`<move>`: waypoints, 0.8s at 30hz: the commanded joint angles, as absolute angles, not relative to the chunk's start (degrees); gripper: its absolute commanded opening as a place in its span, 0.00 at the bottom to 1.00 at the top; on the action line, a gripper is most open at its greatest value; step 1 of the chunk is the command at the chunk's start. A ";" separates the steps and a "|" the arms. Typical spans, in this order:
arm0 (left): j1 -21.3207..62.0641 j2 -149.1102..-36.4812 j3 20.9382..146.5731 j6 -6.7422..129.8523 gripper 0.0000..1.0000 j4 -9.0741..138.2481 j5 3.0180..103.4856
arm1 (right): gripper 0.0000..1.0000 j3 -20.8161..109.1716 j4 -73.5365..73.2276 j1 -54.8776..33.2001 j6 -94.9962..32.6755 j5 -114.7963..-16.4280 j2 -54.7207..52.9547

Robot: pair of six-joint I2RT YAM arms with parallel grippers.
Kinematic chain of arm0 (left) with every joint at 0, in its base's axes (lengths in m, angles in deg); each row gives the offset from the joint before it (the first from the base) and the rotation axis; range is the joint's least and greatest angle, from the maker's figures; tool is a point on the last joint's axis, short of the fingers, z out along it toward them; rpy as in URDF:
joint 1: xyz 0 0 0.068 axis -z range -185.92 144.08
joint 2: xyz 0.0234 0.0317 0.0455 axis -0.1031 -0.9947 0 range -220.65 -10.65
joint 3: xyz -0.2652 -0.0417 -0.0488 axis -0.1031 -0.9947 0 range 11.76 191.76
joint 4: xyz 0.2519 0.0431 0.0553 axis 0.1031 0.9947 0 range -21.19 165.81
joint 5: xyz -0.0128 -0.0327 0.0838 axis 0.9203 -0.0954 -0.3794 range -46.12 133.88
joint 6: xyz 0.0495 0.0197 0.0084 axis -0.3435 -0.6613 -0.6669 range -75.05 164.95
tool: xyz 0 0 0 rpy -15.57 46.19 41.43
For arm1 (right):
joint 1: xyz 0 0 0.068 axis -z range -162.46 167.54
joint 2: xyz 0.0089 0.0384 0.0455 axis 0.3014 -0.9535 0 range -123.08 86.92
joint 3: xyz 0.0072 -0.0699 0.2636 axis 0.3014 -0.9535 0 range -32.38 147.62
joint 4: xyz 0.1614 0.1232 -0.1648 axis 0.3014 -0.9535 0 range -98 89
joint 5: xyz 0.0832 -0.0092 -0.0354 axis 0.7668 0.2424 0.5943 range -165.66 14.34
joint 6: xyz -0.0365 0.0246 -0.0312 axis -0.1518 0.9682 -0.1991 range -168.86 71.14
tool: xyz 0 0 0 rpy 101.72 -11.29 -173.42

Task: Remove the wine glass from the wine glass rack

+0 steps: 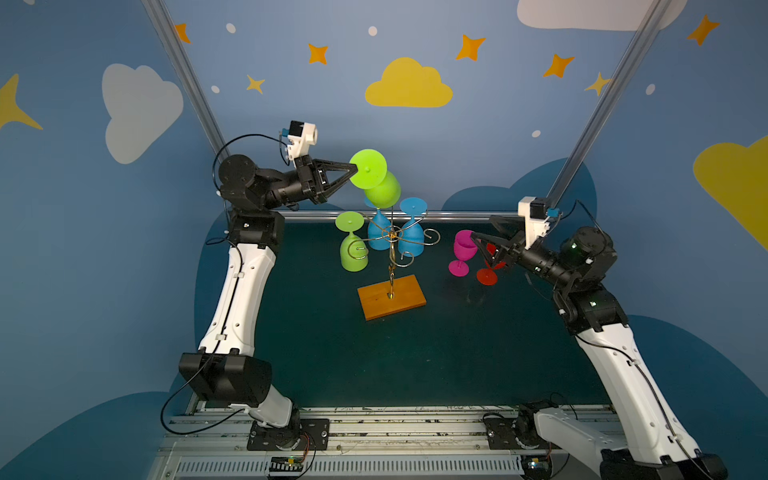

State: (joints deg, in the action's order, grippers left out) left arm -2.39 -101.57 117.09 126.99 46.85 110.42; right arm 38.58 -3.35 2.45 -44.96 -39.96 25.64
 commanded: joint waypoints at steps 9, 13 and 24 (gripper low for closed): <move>5.76 -106.24 123.15 129.15 0.03 43.99 113.05 | 0.86 48.64 -0.14 -8.41 -63.48 -42.81 17.12; 7.50 -107.90 125.37 129.45 0.03 44.85 114.01 | 0.88 49.78 1.40 -10.00 -65.89 -43.87 15.33; 9.20 -108.37 125.29 129.59 0.03 44.96 114.55 | 0.90 53.44 5.73 -11.77 -69.92 -48.47 9.35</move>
